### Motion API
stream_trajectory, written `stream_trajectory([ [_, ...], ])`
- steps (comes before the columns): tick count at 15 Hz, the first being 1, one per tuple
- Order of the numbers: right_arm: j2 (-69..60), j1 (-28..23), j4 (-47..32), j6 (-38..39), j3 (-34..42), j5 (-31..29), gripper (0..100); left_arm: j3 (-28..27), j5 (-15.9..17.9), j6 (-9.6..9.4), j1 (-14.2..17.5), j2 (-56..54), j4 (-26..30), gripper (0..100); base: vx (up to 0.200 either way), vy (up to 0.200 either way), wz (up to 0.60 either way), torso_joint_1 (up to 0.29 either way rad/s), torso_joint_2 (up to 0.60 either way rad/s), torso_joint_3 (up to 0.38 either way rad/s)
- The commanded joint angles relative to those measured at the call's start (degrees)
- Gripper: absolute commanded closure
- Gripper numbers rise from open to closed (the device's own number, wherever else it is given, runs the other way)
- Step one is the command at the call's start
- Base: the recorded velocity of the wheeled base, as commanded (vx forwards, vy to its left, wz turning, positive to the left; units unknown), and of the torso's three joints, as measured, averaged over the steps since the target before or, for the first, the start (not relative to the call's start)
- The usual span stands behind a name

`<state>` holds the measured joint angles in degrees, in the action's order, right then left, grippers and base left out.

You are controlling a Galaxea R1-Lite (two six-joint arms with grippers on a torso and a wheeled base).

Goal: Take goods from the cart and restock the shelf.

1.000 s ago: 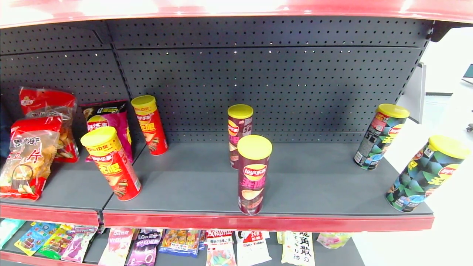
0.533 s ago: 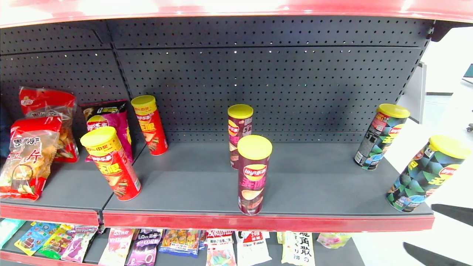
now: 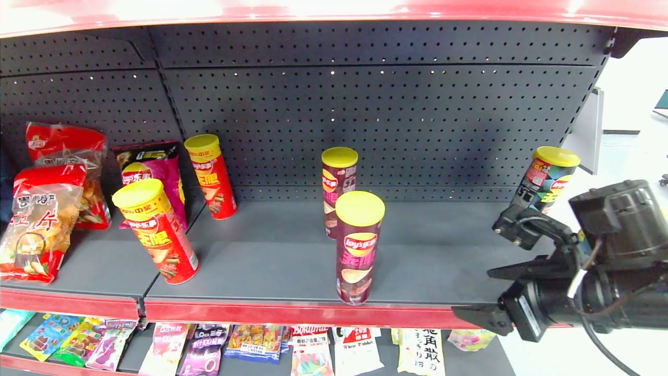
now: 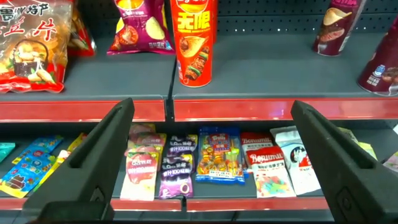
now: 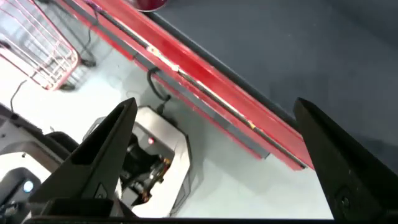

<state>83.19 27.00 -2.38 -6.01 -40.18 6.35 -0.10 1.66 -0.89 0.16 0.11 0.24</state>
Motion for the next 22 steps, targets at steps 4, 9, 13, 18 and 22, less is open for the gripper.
stream_trajectory([
  [4,13.23,2.53,0.00,5.66,-6.84,-1.25,0,0.01,0.01,0.01,0.02,-0.02,0.02,0,0.000,0.000,0.00,0.000,0.00,0.000],
  [9,17.36,5.69,0.09,7.77,-8.51,-4.51,0,0.01,0.01,0.01,0.02,-0.02,0.02,0,0.000,0.000,0.00,0.000,0.00,0.000],
  [13,20.96,8.24,0.00,10.76,-11.94,-9.08,0,0.01,0.01,0.01,0.02,-0.02,0.02,0,0.000,0.000,0.00,0.000,0.00,0.000],
  [18,23.16,9.30,0.00,11.55,-12.55,-11.01,0,0.01,0.01,0.01,0.02,-0.02,0.02,0,0.000,0.000,0.00,0.000,0.00,0.000],
  [22,25.71,11.14,0.00,15.41,-14.22,-14.79,0,0.01,0.01,0.01,0.02,-0.02,0.02,0,0.000,0.000,0.00,0.000,0.00,0.000],
])
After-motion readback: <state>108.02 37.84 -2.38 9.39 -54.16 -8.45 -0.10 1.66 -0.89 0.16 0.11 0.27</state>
